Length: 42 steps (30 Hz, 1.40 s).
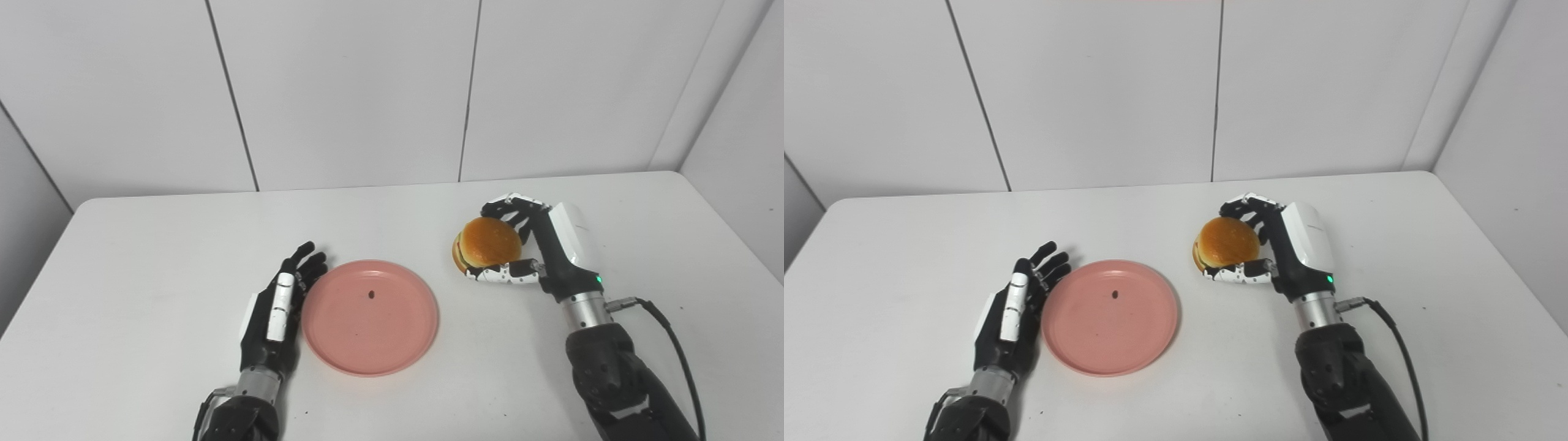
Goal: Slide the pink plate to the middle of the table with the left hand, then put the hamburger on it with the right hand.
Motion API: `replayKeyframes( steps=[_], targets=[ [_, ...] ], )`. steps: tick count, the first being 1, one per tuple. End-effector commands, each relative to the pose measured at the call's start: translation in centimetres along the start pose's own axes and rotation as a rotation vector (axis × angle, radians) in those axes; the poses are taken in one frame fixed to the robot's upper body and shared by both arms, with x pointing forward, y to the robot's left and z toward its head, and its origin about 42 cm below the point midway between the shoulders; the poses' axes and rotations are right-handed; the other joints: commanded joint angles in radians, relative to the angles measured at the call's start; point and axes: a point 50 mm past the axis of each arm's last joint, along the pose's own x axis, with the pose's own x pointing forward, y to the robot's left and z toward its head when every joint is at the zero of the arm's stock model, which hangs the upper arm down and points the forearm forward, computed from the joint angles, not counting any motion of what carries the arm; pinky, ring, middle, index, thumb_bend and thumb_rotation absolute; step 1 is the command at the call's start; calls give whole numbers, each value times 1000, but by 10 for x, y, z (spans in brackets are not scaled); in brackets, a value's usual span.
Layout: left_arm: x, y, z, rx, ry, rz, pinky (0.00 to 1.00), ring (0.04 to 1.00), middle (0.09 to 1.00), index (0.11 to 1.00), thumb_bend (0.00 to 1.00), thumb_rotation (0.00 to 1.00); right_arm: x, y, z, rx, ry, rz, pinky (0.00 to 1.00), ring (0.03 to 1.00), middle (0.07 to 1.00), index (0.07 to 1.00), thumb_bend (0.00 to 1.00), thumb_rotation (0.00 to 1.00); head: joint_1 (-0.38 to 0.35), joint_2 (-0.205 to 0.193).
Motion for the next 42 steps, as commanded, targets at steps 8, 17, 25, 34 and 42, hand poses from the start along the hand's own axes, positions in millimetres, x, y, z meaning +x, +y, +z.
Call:
replayKeyframes(
  steps=[8, 17, 25, 34, 42],
  targets=[
    [-2, -18, -12, 8, 32, -5, 932, 914, 899, 895, 689, 929, 4, 14, 27, 58, -145, 60, 374, 452, 453, 528, 518, 0, 47, -1],
    [-3, -27, -12, 36, 50, -22, 955, 940, 925, 922, 685, 983, 10, 32, 49, 97, -210, 142, 327, 413, 445, 534, 517, 0, 77, 5],
    [0, -29, -14, 18, 38, -30, 947, 942, 927, 920, 694, 963, 17, 56, 66, 72, -291, 194, 281, 355, 423, 533, 515, 0, 88, 4],
    [1, -32, -14, 32, 26, -44, 916, 931, 930, 909, 687, 992, 15, 72, 68, 31, -306, 280, 233, 312, 478, 489, 524, 0, 88, 5],
    [2, -34, -14, 22, 26, -48, 923, 936, 932, 909, 694, 984, 16, 78, 58, -33, -310, 332, 270, 354, 428, 532, 516, 0, 87, 6]
  ],
)
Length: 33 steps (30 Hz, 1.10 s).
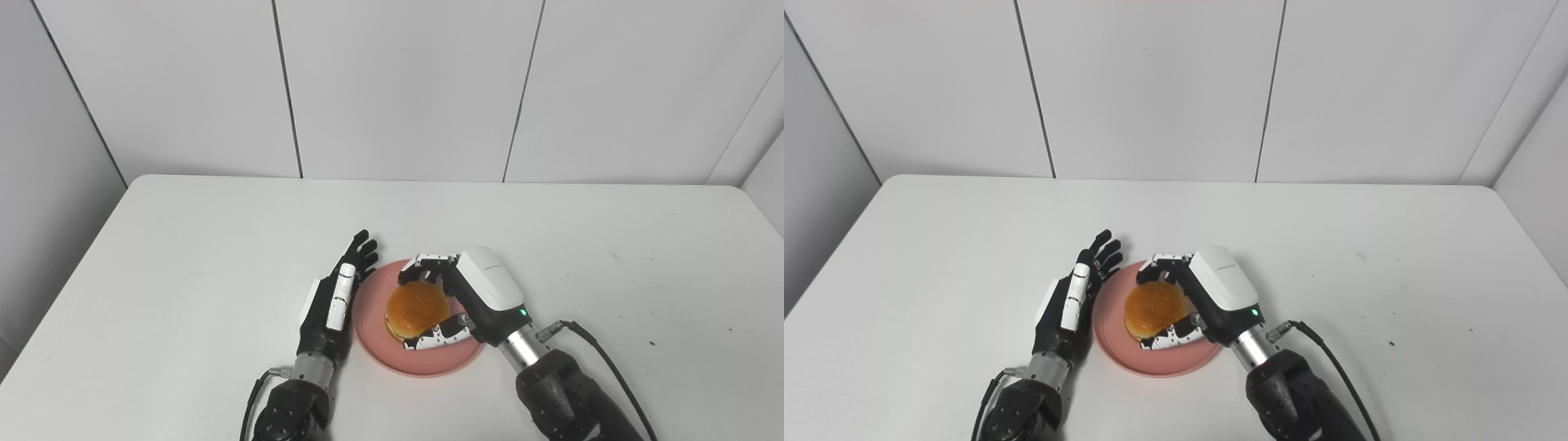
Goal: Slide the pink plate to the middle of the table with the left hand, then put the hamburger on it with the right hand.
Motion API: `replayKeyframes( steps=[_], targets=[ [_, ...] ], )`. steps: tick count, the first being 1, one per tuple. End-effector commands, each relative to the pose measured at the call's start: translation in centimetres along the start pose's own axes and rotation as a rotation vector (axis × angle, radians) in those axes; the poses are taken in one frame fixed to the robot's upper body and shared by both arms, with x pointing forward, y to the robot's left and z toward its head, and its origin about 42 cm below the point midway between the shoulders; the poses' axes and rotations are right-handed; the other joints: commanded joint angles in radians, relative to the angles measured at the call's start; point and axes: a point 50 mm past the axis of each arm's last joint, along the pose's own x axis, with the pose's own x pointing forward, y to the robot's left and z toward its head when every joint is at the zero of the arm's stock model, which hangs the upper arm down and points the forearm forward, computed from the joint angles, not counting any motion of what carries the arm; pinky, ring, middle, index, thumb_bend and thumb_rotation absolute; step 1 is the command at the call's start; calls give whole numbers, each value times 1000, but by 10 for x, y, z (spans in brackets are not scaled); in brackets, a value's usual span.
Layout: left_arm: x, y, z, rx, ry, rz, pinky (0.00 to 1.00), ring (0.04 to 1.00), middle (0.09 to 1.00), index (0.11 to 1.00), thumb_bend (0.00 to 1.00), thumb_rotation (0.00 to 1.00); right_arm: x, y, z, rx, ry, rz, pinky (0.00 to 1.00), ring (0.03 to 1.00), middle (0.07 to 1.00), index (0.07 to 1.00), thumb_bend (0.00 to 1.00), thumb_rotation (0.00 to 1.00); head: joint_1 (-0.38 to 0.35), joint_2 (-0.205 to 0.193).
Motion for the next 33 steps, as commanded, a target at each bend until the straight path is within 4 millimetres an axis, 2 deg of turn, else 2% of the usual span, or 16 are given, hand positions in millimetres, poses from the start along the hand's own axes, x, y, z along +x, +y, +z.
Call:
replayKeyframes(
  steps=[1, 3, 6, 7, 8, 9, 10, 11, 12, 13, 14, 16, 18, 26, 29, 33],
  targets=[
    [-1, -6, -6, -20, 31, -13, 923, 936, 932, 909, 694, 983, 14, -18, 7, -38, -79, -42, 270, 354, 428, 532, 516, 0, -1, 1],
    [-1, -6, -6, -23, 38, -12, 926, 937, 929, 913, 697, 978, 14, -19, 5, -49, -75, -38, 284, 368, 430, 534, 516, 0, -3, 1],
    [-1, -5, -6, -2, 38, -17, 928, 937, 927, 915, 707, 982, 12, -21, 3, -33, -65, -40, 375, 467, 462, 526, 518, 3, -6, -2],
    [0, -4, -7, 6, 37, -21, 940, 951, 935, 923, 708, 993, 11, -22, 4, -25, -62, -42, 461, 557, 589, 633, 583, 275, -6, -2],
    [-1, -4, -7, 8, 37, -26, 944, 957, 940, 927, 705, 998, 10, -23, 4, -15, -64, -45, 541, 630, 671, 704, 629, 432, -7, -2],
    [-1, -3, -7, 9, 37, -29, 945, 961, 943, 929, 701, 999, 9, -23, 4, -8, -66, -47, 602, 684, 723, 751, 660, 526, -7, -2],
    [-1, -3, -6, 5, 41, -28, 945, 961, 943, 930, 700, 1000, 8, -24, 5, -2, -79, -48, 610, 692, 730, 758, 664, 540, -10, 0],
    [-1, -3, -6, 2, 44, -27, 945, 957, 939, 928, 692, 1000, 7, -25, 5, 2, -88, -48, 694, 756, 796, 822, 683, 634, -10, 0],
    [-2, -3, -5, 1, 48, -24, 944, 955, 937, 927, 689, 1000, 5, -26, 5, -1, -108, -55, 722, 778, 818, 843, 689, 667, -10, 0],
    [-2, -3, -5, 0, 51, -22, 939, 953, 932, 922, 691, 1000, 4, -27, 5, -3, -122, -60, 798, 839, 876, 897, 691, 742, -10, 0],
    [-2, -3, -4, -2, 51, -20, 937, 953, 931, 921, 691, 1000, 2, -28, 4, -5, -131, -69, 817, 855, 890, 911, 691, 761, -11, 0],
    [-2, -2, -4, -5, 50, -18, 934, 952, 928, 918, 689, 1000, -1, -29, 5, 9, -131, -82, 918, 925, 944, 960, 706, 840, -14, 2],
    [-2, -2, -4, -8, 47, -17, 939, 956, 930, 925, 681, 1000, -4, -30, 6, 32, -123, -87, 989, 992, 995, 995, 757, 914, -15, 2],
    [-2, -2, -5, -13, 43, -9, 932, 939, 925, 922, 690, 988, -16, -35, 5, 66, -87, -97, 1000, 1000, 1000, 1000, 840, 998, -16, 4],
    [-2, -2, -5, -14, 45, -7, 934, 936, 922, 920, 690, 990, -23, -34, -1, 97, -73, -152, 989, 1000, 1000, 1000, 831, 974, -14, 4],
    [-3, 0, -3, -14, 44, -2, 944, 939, 923, 921, 699, 985, -31, -29, -11, 213, -50, -261, 997, 1000, 1000, 1000, 791, 879, -17, 10]
  ],
)
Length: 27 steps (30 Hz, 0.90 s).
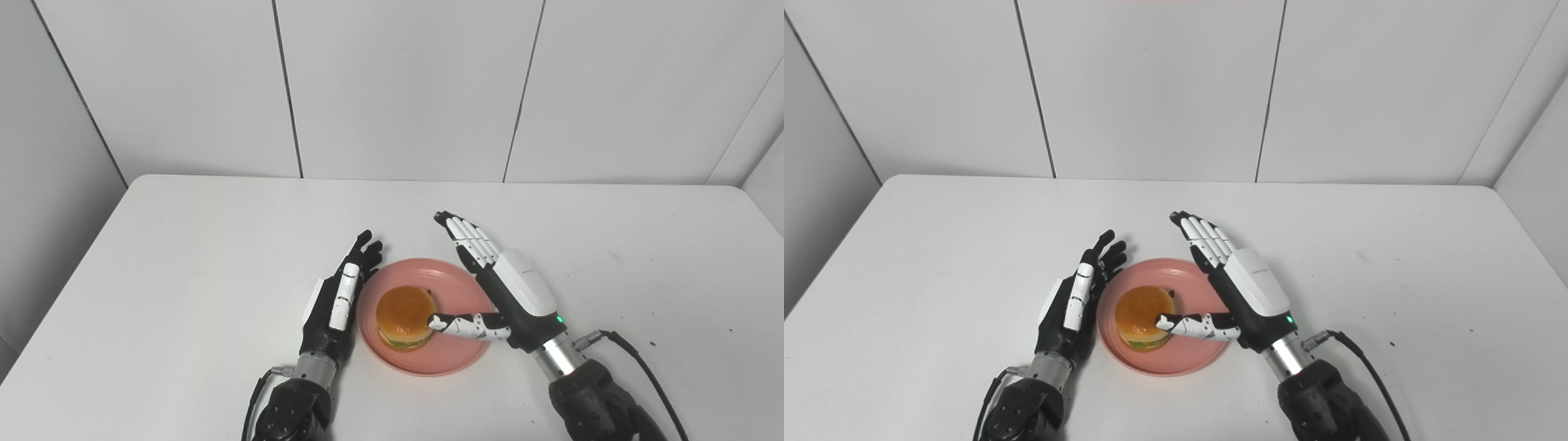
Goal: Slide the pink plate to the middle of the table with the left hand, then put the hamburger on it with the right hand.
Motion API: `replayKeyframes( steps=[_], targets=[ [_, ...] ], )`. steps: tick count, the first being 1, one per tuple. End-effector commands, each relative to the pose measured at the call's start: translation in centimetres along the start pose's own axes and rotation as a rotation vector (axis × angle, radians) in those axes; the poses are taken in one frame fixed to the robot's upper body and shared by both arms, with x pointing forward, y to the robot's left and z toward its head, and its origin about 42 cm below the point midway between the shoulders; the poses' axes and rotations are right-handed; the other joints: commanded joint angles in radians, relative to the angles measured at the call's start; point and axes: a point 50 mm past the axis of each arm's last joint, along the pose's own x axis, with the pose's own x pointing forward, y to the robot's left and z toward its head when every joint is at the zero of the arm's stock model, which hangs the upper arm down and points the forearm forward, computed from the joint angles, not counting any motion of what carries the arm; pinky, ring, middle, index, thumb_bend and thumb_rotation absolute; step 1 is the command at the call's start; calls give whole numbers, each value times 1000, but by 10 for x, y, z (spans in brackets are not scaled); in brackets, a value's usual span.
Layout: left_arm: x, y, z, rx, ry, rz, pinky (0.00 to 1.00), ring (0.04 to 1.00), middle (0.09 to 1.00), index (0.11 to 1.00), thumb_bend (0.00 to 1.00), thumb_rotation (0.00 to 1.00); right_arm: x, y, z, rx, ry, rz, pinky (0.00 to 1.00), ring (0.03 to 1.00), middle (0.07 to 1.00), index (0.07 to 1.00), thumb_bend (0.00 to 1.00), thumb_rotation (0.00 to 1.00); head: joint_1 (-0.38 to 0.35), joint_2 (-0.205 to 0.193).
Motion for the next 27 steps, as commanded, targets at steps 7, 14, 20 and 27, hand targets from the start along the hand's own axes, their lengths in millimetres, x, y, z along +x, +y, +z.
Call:
replayKeyframes(
  steps=[7, 14, 20, 27],
  targets=[
    [-6, 6, -2, -12, 21, 14, 972, 954, 938, 937, 700, 1000, 1, 9, -2, 312, 41, -254, 1000, 1000, 1000, 1000, 678, 974, -6, 9],
    [-8, 10, -1, -8, -25, 34, 978, 972, 958, 949, 704, 988, 4, 18, 9, 604, 162, -285, 1000, 1000, 1000, 1000, 692, 963, -14, 13],
    [-10, 9, -2, 6, -75, 43, 998, 994, 980, 967, 667, 1000, 3, 25, 16, 752, 201, -314, 1000, 1000, 1000, 1000, 692, 915, -15, 16],
    [-14, 5, -1, 25, -104, 67, 1000, 1000, 1000, 999, 652, 1000, 0, 29, 18, 788, 258, -312, 1000, 1000, 1000, 1000, 703, 910, -16, 21]
  ],
)
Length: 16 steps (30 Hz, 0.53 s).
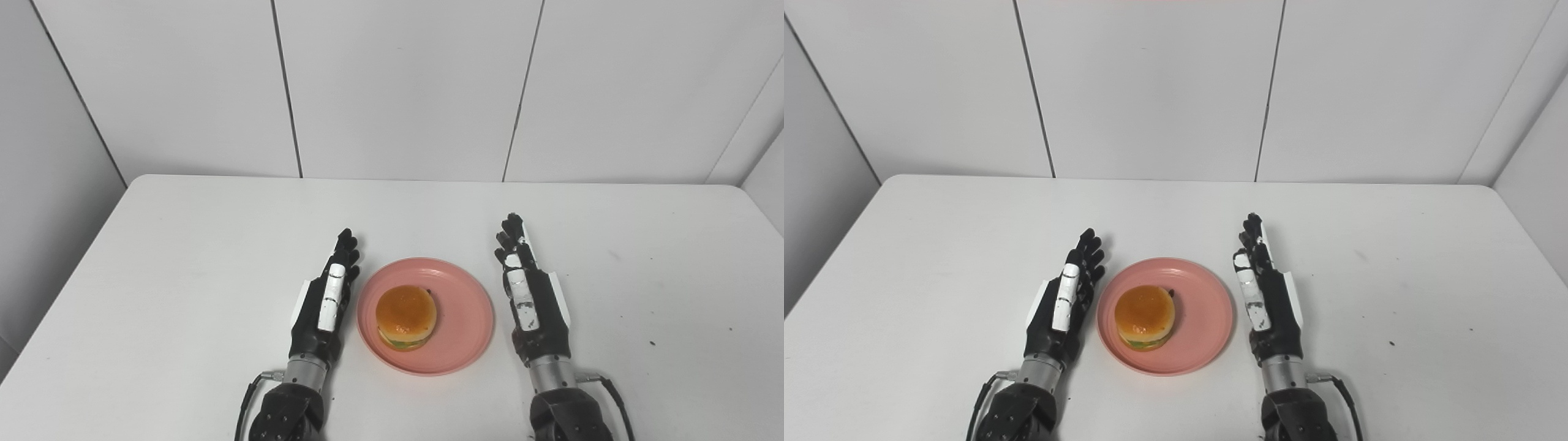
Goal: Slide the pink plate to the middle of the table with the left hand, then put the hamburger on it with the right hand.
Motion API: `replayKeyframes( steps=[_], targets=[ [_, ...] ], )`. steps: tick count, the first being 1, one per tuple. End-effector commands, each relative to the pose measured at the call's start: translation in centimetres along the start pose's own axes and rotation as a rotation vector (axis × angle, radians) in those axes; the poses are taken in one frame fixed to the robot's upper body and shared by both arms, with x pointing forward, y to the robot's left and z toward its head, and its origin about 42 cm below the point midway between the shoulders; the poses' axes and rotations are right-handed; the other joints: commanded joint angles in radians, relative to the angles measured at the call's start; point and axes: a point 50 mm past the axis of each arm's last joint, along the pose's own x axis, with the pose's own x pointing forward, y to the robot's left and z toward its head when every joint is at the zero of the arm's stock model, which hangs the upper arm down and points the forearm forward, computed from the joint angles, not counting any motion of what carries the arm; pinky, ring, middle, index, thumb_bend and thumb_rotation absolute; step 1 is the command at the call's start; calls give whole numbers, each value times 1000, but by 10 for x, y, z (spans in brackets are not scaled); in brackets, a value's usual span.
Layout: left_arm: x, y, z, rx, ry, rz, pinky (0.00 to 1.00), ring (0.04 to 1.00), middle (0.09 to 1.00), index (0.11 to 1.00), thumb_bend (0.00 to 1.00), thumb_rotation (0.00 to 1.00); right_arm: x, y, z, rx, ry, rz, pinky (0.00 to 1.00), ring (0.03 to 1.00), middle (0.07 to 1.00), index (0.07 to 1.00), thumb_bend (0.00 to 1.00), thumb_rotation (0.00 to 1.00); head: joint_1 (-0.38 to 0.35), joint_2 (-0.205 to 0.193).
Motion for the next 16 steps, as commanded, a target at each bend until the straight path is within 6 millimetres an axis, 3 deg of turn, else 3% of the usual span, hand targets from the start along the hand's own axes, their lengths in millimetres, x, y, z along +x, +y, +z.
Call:
replayKeyframes(
  steps=[1, 11, 16],
  targets=[
    [-6, -3, -2, 13, -29, 9, 1000, 1000, 1000, 1000, 651, 1000, 4, 5, 13, 12, -37, -2, 1000, 1000, 1000, 1000, 700, 910, -1, 1],
    [-9, -1, -1, 87, -46, 18, 1000, 1000, 1000, 1000, 659, 1000, -5, -1, 12, -11, 13, -6, 1000, 1000, 1000, 1000, 654, 949, 12, 7],
    [-9, -1, -3, 120, -61, 30, 1000, 1000, 1000, 1000, 674, 1000, -14, -9, 4, -28, 49, -22, 1000, 1000, 1000, 1000, 689, 932, 16, 11]
  ],
)
